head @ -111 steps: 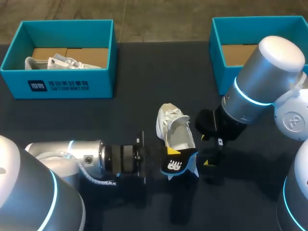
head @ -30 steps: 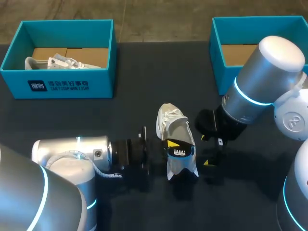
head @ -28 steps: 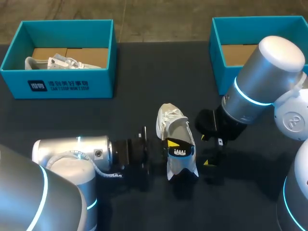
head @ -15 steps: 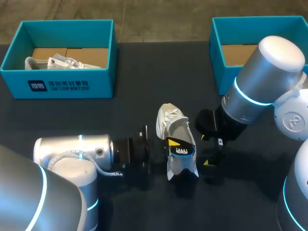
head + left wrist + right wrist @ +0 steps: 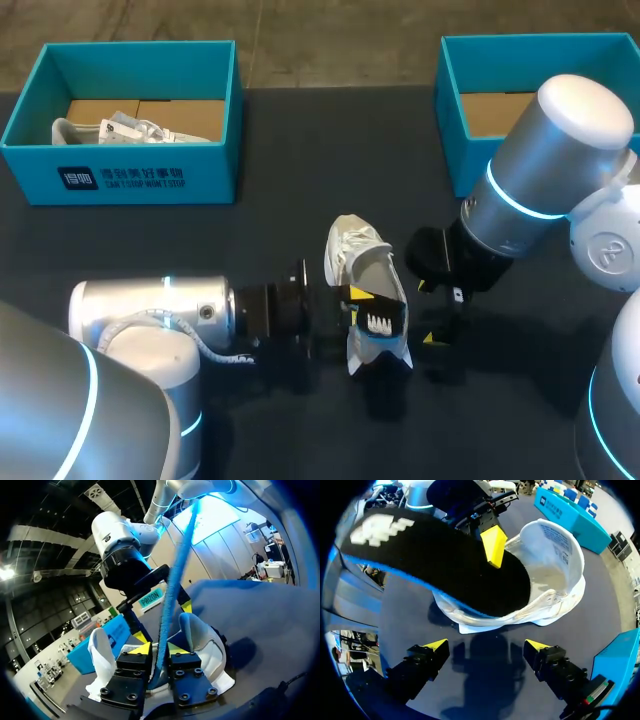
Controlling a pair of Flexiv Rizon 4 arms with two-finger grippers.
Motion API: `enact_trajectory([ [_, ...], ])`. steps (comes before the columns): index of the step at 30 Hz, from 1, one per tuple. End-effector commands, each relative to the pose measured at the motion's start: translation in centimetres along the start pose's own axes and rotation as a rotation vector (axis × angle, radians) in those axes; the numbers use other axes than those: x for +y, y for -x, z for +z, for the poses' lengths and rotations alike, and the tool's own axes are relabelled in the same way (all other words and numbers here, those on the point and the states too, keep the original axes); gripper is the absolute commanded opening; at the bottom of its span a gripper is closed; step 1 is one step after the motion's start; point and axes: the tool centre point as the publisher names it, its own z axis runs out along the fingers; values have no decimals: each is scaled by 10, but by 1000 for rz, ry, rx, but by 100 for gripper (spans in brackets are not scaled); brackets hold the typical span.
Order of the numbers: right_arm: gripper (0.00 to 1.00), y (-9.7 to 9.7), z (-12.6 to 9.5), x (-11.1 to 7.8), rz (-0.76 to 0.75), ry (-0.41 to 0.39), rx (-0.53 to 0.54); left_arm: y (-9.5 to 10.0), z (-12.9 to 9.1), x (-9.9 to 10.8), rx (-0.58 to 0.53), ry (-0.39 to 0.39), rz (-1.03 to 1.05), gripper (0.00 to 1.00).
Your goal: Take the shoe out of the shoebox, open the shoe tongue, remove and reinsert the insole, then place the shoe into the shoebox
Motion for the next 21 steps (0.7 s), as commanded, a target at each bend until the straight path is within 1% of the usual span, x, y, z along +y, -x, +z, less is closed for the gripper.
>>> enact_trajectory([
  [1, 100, -1, 1, 0, 1, -2, -2, 0, 0, -2, 5, 5, -2, 31],
  [7, 100, -1, 1, 0, 1, -2, -2, -3, 2, -10, 14, 15, 0, 34],
  [13, 100, -1, 1, 0, 1, -2, -2, -4, 2, -16, 19, 23, 10, 32],
  [21, 100, -1, 1, 0, 1, -2, -2, -2, 4, -22, 20, 36, 14, 33],
])
